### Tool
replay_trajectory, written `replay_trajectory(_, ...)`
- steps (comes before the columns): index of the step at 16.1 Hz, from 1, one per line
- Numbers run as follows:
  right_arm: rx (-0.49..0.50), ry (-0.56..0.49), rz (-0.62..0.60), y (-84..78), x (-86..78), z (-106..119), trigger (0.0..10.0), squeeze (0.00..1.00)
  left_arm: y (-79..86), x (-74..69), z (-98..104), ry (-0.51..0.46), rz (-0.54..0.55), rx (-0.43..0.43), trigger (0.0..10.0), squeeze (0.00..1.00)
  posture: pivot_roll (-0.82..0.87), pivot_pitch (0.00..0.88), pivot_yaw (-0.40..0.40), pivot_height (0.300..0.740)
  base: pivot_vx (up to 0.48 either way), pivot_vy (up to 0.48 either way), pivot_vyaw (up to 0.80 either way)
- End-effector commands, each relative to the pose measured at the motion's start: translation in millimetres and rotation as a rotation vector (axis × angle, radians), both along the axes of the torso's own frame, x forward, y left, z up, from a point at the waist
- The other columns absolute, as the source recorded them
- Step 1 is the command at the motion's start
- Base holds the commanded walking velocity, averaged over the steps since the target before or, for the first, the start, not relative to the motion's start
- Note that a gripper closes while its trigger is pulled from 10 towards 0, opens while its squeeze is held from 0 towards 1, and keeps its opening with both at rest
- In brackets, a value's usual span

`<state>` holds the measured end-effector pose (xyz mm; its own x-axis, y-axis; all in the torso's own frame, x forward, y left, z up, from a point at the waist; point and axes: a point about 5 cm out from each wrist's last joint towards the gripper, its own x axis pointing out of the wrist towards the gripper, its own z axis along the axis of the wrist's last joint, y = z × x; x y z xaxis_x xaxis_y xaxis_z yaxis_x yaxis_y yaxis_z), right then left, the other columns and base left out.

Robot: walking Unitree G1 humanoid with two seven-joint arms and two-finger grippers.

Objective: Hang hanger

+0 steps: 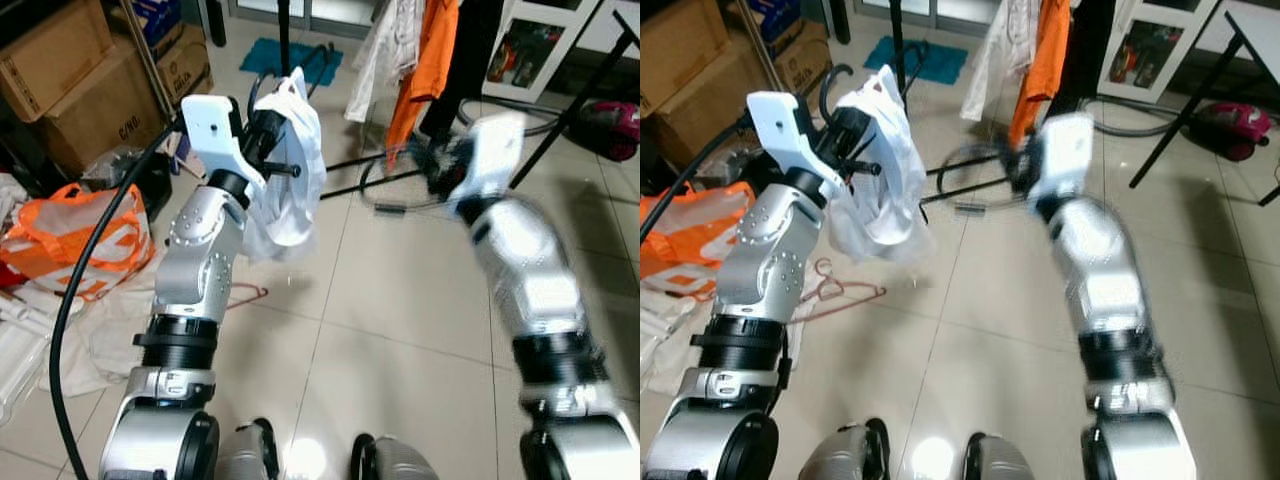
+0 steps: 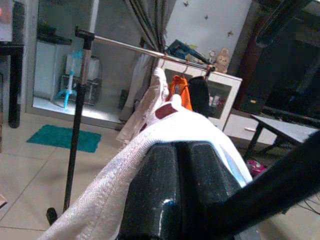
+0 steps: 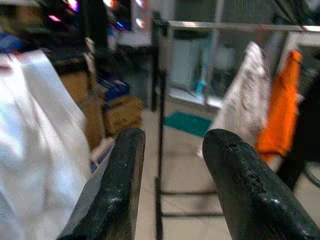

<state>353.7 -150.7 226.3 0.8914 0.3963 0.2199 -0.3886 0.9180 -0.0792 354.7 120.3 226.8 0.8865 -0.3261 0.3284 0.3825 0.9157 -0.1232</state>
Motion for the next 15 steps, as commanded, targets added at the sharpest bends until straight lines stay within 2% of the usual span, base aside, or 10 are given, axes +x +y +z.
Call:
replay_trajectory(1, -0.042, 0.01, 0.067, -5.2, 1.1, 2.1, 10.0, 0.0, -3.2, -4.5, 6.7, -0.04, -0.032, 0.011, 10.0, 0.0, -0.12, 0.164, -0.034, 0.74, 0.0, 0.0, 0.0)
replay_trajectory(2, -0.11, -0.014, 0.095, -7.1, 1.3, 5.6, 10.0, 0.0, -3.0, -4.6, 5.6, -0.034, -0.043, 0.014, 10.0, 0.0, -0.12, 0.164, -0.034, 0.74, 0.0, 0.0, 0.0)
replay_trajectory(3, -0.245, -0.083, 0.161, -5.7, -0.4, 15.2, 10.0, 0.0, -2.8, -5.8, 1.6, -0.017, -0.087, 0.041, 10.0, 0.0, -0.12, 0.163, -0.033, 0.74, 0.0, 0.0, 0.0)
replay_trajectory(4, -0.273, -0.102, 0.184, -3.7, -1.5, 17.7, 10.0, 0.0, -3.0, -6.4, 0.2, -0.01, -0.106, 0.049, 10.0, 0.0, -0.12, 0.163, -0.033, 0.74, 0.0, 0.0, 0.0)
replay_trajectory(5, -0.381, -0.162, 0.233, 1.7, -3.8, 20.3, 10.0, 0.0, -3.8, -8.3, -3.5, 0.009, -0.161, 0.068, 10.0, 0.0, -0.12, 0.163, -0.029, 0.74, 0.0, 0.0, 0.0)
replay_trajectory(8, -0.571, -0.237, 0.332, 9.0, -5.4, 18.3, 10.0, 0.0, -1.8, -11.5, -3.2, 0.0, -0.223, 0.121, 10.0, 0.0, -0.12, 0.162, -0.029, 0.74, 0.0, 0.0, 0.0)
replay_trajectory(11, -0.611, -0.318, 0.375, 13.9, -5.5, 28.3, 10.0, 0.0, -0.8, -13.3, -1.2, -0.007, -0.254, 0.139, 10.0, 0.0, -0.11, 0.16, -0.035, 0.74, 0.0, 0.0, 0.0)
replay_trajectory(12, -0.69, -0.374, 0.374, 17.4, -4.4, 29.0, 10.0, 0.0, -0.3, -15.6, -0.7, -0.01, -0.28, 0.15, 10.0, 0.0, -0.11, 0.159, -0.036, 0.74, 0.0, 0.0, 0.0)
replay_trajectory(13, -0.748, -0.407, 0.366, 19.0, -2.9, 27.9, 10.0, 1.0, -0.9, -17.0, -0.3, -0.014, -0.294, 0.155, 10.0, 0.0, -0.11, 0.159, -0.036, 0.74, 0.0, 0.0, 0.0)
replay_trajectory(15, -0.804, -0.472, 0.379, 22.9, -2.1, 29.3, 10.0, 1.0, -4.3, -20.9, 0.6, -0.025, -0.334, 0.174, 10.0, 0.0, -0.11, 0.159, -0.037, 0.74, 0.0, 0.0, 0.0)
